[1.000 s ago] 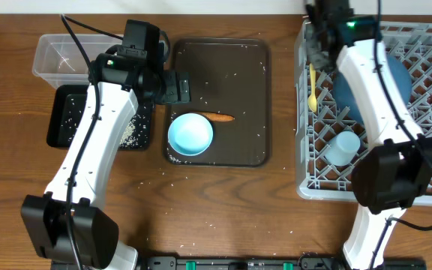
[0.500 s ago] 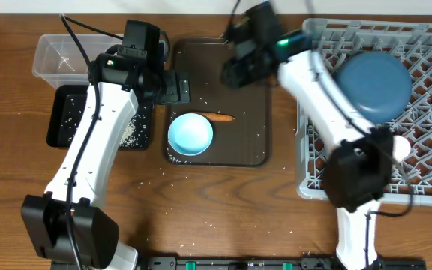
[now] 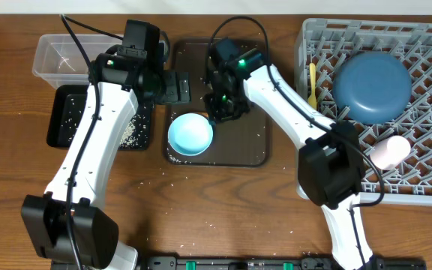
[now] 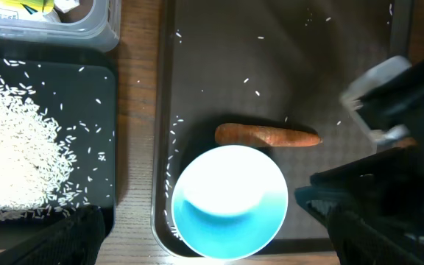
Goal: Sort waste into correct bins and load items into the dishwasher rack
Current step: 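Grasp light-blue bowl on tray with right gripper, then carry bowl with right gripper and set it tilted in rack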
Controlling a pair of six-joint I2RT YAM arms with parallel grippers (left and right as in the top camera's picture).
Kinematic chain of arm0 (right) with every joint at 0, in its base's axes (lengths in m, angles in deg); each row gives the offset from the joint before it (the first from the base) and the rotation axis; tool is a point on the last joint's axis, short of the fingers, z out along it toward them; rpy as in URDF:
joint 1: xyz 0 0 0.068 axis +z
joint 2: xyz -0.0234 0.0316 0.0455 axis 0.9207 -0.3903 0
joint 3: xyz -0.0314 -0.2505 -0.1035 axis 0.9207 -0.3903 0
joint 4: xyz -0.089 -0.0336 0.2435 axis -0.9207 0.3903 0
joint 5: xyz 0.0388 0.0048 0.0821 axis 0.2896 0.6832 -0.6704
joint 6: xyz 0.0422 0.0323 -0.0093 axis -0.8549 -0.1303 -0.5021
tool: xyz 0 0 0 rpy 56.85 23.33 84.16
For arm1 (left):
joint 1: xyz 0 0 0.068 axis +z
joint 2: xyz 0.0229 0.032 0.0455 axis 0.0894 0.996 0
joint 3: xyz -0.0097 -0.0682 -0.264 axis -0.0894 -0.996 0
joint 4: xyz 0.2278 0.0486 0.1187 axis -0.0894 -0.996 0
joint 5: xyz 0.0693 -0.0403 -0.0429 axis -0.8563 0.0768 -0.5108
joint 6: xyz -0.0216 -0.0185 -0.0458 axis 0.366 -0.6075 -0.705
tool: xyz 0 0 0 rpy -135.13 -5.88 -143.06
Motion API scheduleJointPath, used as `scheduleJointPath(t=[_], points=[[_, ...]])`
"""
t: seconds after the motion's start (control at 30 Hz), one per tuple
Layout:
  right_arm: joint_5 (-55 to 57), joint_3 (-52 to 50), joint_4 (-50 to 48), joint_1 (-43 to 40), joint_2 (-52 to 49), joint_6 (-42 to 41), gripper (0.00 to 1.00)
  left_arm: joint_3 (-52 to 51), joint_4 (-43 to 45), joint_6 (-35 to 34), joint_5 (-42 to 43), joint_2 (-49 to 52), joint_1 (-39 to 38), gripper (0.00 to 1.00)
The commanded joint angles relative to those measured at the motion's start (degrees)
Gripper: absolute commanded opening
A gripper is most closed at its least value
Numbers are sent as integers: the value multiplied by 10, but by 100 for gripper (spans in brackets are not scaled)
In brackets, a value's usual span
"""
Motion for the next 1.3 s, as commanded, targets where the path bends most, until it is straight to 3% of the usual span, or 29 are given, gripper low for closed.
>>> scheduleJointPath(t=[0.0,0.13,0.27,0.33,0.4,0.43,0.97,1.27], points=[[11,-1,1,16,-27,-31,26,-5,-2,3,-7,4,1,99],[12,-1,0,23,-44,-31,32,-5,-2,3,-7,4,1,99],[13,-2,-3,28,-57,-34,29,-5,-2,3,-7,4,1,99],[14,-2,-5,28,-58,-39,21,-5,-2,3,-7,4,1,99],[15,-2,-9,26,-58,-41,2,-5,-2,3,-7,4,1,99],[15,-2,-12,24,-58,-41,1,-5,-2,3,-7,4,1,99],[-3,0,-18,-20,-46,-25,1,-5,-2,3,-7,4,1,99],[53,0,-47,-45,40,-13,1,-5,-2,3,-7,4,1,99]])
